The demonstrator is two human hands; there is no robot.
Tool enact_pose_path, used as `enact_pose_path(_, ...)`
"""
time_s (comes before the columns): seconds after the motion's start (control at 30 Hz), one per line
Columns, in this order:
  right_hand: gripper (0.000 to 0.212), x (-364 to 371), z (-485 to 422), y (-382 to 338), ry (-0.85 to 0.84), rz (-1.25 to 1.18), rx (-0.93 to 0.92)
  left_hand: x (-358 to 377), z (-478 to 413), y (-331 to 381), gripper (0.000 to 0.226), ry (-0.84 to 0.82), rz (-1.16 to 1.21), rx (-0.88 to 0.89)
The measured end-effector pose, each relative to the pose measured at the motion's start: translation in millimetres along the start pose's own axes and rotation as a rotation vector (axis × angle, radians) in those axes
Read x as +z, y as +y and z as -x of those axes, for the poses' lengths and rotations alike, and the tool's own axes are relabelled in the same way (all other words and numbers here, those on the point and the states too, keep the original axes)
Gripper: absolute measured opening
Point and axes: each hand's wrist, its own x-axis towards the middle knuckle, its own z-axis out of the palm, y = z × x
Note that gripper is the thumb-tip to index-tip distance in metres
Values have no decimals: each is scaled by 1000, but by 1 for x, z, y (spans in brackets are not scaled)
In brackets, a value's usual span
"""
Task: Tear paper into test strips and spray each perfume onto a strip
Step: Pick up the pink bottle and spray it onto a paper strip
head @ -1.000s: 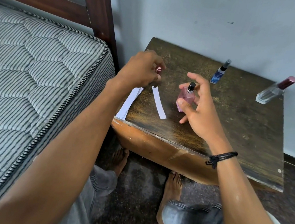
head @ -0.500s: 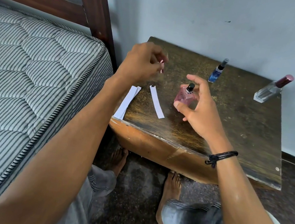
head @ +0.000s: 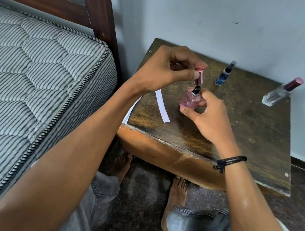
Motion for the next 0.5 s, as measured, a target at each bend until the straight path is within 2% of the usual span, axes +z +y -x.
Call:
enact_pose_path(0.3,43,0,-1,2,5,9,4,-1,0,-1,29,-153,-59,18)
enact_pose_path(0.5,35,1,0,2,8,11,-18,1,1,-4,27,-177,-104,40)
